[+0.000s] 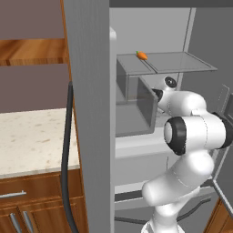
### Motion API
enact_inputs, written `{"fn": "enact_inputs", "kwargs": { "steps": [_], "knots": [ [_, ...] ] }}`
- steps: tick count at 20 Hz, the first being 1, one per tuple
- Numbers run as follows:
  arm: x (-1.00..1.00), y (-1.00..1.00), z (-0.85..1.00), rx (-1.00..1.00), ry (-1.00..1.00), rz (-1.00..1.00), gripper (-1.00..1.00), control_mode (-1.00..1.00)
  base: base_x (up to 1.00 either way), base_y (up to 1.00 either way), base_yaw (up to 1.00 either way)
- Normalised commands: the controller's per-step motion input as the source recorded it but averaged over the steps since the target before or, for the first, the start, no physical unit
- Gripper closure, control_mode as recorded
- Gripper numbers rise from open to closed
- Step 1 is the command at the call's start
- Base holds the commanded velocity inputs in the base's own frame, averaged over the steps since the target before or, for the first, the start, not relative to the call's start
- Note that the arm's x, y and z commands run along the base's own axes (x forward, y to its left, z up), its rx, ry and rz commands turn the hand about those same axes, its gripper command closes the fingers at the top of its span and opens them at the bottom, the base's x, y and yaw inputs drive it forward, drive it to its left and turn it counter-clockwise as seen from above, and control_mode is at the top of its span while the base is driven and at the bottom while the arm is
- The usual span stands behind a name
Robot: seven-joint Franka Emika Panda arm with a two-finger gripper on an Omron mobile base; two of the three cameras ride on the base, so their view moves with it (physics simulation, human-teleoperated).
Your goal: Retrieve the fish from the fridge and place it on the saucepan with marinade on the stove.
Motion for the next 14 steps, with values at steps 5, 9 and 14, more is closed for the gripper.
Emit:
{"fn": "enact_inputs", "kwargs": {
  "steps": [5,9,14],
  "knots": [
    [0.29,-0.09,-0.04,0.0,0.02,0.03,-1.0,-1.0,0.0,0.0,0.0],
    [0.32,-0.06,-0.11,0.0,0.0,0.03,-1.0,-1.0,0.0,0.0,0.0],
    [0.33,-0.02,-0.18,0.0,0.0,0.03,-1.0,-1.0,0.0,0.0,0.0]
  ]
}}
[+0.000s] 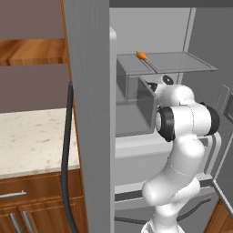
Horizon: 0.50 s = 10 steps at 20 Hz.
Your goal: Retrieve the fish from the fridge and place it on the saucepan with marinade on the stove.
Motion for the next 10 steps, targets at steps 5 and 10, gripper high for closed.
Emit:
{"fn": "enact_inputs", "kwargs": {
  "steps": [5,10],
  "knots": [
    [0.35,0.0,-0.23,0.0,0.0,0.03,-1.0,-1.0,0.0,0.0,0.0],
    [0.34,0.0,-0.08,0.0,0.0,0.01,-1.0,-1.0,0.0,0.0,0.0]
  ]
}}
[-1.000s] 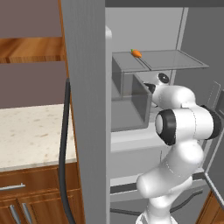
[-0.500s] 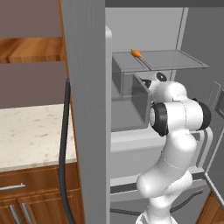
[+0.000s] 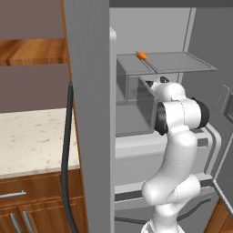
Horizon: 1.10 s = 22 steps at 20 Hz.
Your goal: Retrieve the fish from the fridge and place it on the saucepan with marinade on the stove.
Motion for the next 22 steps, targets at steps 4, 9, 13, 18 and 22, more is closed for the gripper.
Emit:
{"fn": "enact_inputs", "kwargs": {
  "steps": [4,9,13,18,22],
  "knots": [
    [0.36,0.0,-0.09,0.0,0.0,0.01,-1.0,-1.0,0.0,0.0,0.0],
    [0.37,0.0,-0.15,0.0,0.0,0.01,-1.0,-1.0,0.0,0.0,0.0],
    [0.29,0.0,-0.19,0.0,0.0,0.0,-1.0,-1.0,0.0,0.0,0.0],
    [0.23,0.0,-0.21,0.0,0.0,0.0,-1.0,-1.0,0.0,0.0,0.0],
    [0.21,0.0,-0.22,0.0,0.0,0.0,-1.0,-1.0,0.0,0.0,0.0]
  ]
}}
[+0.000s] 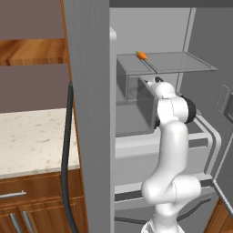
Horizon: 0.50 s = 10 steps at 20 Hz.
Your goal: Retrieve the fish from the fridge and place it on the saucepan with marinade on the stove.
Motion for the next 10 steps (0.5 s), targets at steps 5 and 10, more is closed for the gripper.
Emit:
{"fn": "enact_inputs", "kwargs": {
  "steps": [5,10],
  "knots": [
    [0.09,0.0,-0.22,0.0,0.0,0.0,1.0,-1.0,0.0,0.0,0.0],
    [0.0,0.0,-0.18,0.0,0.0,0.0,1.0,-1.0,0.0,0.0,0.0]
  ]
}}
